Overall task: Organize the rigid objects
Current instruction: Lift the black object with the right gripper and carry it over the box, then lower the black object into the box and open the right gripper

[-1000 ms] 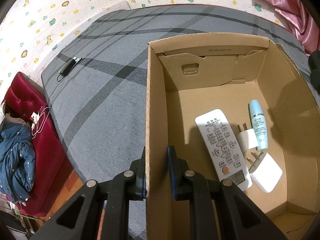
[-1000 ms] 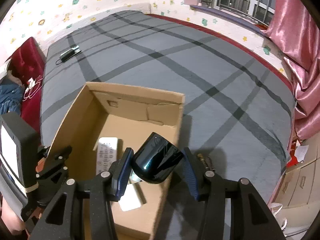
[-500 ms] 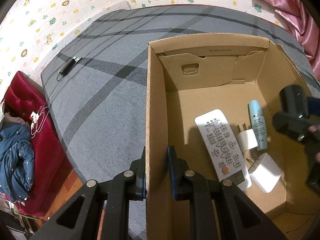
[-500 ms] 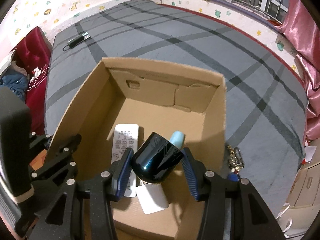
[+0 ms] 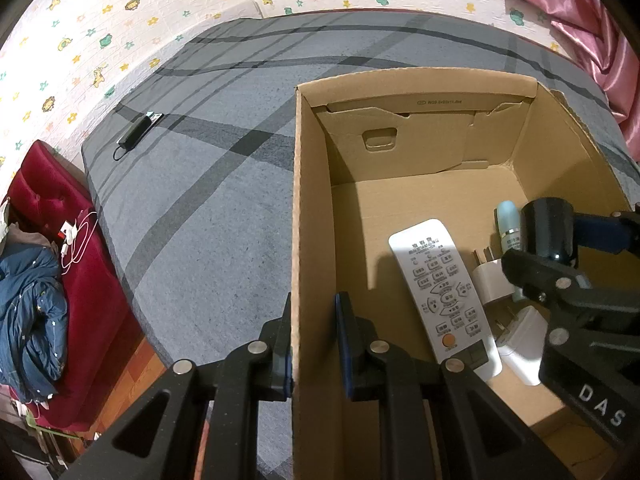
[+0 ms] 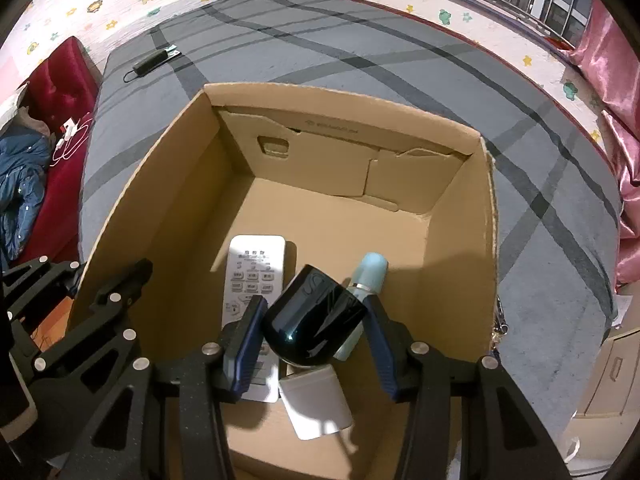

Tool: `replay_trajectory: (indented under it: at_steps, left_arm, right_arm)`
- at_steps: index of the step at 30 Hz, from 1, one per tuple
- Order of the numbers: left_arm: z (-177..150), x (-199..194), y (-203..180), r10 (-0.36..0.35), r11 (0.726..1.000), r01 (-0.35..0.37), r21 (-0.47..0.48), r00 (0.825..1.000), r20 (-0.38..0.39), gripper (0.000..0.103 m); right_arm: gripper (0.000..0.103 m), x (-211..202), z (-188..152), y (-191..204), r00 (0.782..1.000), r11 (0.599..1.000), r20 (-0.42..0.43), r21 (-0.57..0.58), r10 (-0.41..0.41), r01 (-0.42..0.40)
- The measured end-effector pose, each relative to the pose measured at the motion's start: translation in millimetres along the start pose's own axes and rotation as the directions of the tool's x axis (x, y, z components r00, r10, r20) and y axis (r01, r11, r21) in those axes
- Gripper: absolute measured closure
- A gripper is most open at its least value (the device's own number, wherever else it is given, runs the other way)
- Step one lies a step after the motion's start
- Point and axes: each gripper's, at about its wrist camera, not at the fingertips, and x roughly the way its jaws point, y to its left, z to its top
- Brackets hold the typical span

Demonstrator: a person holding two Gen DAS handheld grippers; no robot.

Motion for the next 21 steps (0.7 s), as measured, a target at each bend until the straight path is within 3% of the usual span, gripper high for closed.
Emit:
replay_trajectory:
  at_steps: [11, 21]
  left_arm:
    - [-1.1, 0.0, 0.5, 0.001, 1.000, -0.001, 0.001, 1.000, 0.001, 0.085]
    - [-1.4, 0.0, 0.1, 0.000, 1.000, 0.000, -0.001, 1.000, 0.001, 0.085]
  right_arm:
    - [0.050, 21.5, -3.3, 6.9, 0.998, 1.000, -0.065, -0.009, 0.021, -0.022]
    - [0.048, 21.8, -2.1, 9.5, 0.998, 1.000, -0.062, -0.013, 0.021, -0.022]
